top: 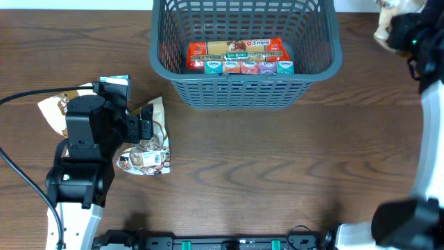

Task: Pack container
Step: 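Lift the rice pouch with the right gripper, then carry the rice pouch over the basket and release it inside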

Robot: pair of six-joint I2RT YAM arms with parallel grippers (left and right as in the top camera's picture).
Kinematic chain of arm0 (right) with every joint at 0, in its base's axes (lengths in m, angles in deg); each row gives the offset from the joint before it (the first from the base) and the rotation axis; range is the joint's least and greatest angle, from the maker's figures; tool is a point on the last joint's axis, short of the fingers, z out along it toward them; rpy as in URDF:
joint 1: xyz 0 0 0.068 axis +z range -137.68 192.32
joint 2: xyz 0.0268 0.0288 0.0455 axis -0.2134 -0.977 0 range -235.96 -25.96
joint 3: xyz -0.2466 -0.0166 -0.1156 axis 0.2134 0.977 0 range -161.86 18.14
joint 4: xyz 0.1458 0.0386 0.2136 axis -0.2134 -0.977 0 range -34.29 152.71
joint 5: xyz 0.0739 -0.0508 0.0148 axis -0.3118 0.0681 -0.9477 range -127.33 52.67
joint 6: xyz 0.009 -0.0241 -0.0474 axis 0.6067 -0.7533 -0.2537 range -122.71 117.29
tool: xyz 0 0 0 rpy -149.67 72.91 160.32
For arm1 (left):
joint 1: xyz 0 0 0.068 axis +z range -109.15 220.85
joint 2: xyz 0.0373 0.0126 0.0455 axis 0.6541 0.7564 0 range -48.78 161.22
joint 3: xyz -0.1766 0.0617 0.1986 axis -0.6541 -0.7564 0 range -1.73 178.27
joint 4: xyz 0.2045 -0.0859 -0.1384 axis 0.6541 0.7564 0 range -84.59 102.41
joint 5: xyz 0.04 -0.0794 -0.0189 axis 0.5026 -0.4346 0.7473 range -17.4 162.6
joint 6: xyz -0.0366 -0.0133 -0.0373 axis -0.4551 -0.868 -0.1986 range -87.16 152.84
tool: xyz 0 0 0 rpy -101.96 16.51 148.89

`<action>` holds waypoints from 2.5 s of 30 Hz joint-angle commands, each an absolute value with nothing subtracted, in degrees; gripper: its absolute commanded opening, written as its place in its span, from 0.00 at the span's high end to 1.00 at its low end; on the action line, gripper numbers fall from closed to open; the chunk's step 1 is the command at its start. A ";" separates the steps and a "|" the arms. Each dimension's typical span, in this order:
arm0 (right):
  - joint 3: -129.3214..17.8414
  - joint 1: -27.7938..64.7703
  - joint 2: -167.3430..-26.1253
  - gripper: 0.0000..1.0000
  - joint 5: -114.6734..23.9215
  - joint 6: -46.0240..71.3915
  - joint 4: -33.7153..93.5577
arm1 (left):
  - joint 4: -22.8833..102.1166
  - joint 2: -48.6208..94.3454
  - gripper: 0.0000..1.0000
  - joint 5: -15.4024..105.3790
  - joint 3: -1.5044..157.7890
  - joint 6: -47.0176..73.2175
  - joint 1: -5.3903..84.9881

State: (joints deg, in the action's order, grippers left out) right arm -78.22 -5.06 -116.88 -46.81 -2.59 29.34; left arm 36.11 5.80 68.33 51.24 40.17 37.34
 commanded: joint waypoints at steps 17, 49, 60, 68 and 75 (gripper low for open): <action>-79.14 -3.01 -106.82 0.99 -94.41 -24.10 32.36 | 36.24 5.82 0.01 68.79 52.07 39.65 37.19; -79.14 24.12 -133.11 0.99 -100.05 -24.69 34.24 | 36.28 5.82 0.01 68.79 52.07 39.67 37.17; -79.14 25.43 -133.11 0.11 -97.12 -24.98 32.42 | 36.28 5.82 0.01 68.79 52.07 39.67 37.19; -79.14 25.43 -132.90 0.01 -97.78 -22.53 32.51 | 36.24 5.80 0.01 68.81 52.07 41.20 37.19; -79.33 25.38 -128.15 0.01 -97.47 -19.31 35.70 | 34.23 4.49 0.01 74.36 52.11 43.43 37.58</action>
State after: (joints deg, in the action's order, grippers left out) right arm -78.29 24.79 -132.72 -96.03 -21.74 34.50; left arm 35.04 5.74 69.88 51.24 42.05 37.36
